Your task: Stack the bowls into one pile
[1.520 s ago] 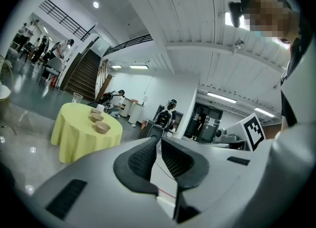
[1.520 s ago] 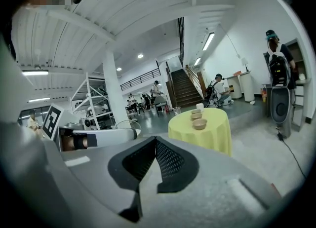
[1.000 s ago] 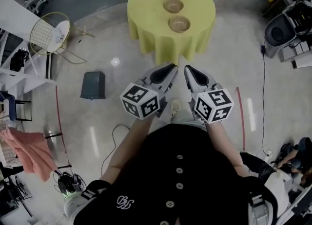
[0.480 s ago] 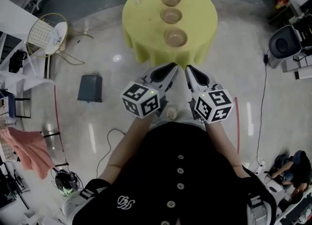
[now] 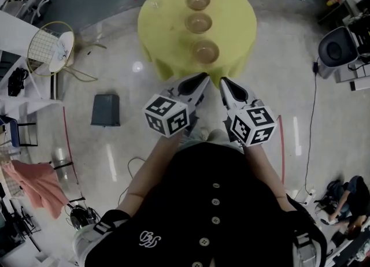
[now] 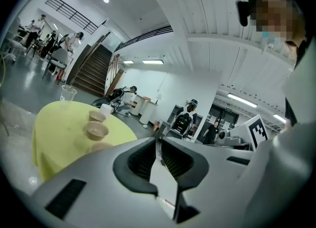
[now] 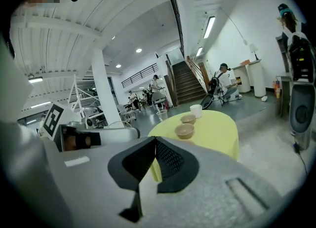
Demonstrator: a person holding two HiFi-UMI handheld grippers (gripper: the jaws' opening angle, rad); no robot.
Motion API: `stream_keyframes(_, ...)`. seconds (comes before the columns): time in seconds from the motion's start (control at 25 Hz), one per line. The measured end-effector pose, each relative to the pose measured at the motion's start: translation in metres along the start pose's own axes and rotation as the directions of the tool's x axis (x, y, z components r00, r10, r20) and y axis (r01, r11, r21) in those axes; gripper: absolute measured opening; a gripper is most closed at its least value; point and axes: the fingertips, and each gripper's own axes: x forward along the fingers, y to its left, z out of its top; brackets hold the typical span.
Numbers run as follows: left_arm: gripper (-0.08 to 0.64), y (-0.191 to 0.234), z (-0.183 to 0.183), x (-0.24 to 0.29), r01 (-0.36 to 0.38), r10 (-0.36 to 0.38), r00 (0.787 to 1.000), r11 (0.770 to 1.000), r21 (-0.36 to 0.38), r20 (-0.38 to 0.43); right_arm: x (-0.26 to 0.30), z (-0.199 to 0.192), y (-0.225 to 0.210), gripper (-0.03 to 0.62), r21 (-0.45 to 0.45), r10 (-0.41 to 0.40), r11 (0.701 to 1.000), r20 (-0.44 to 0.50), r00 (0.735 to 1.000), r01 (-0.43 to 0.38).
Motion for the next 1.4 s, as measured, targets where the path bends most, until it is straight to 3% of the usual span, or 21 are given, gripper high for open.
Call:
stream_keyframes(0.28,0.04,0.039,0.031,0.038,0.027,-0.027,1.0,1.0,-0.008,-0.005,0.041,0.029,-0.036,0.005,0.018,-0.054,0.998,0.015,0.998,0.054)
stream_keyframes(0.88,0.04,0.17,0.116,0.11,0.041,-0.042,0.997,0.999,-0.015,-0.068,0.177,0.099,-0.097,0.005,0.086,-0.155,0.984,0.002,0.988,0.154)
stream_keyframes(1.4,0.04,0.25,0.126,0.165,0.06,-0.07,0.986,0.996,-0.071,-0.15,0.257,0.109,-0.15,0.005,0.133,-0.229,0.963,-0.062,0.972,0.235)
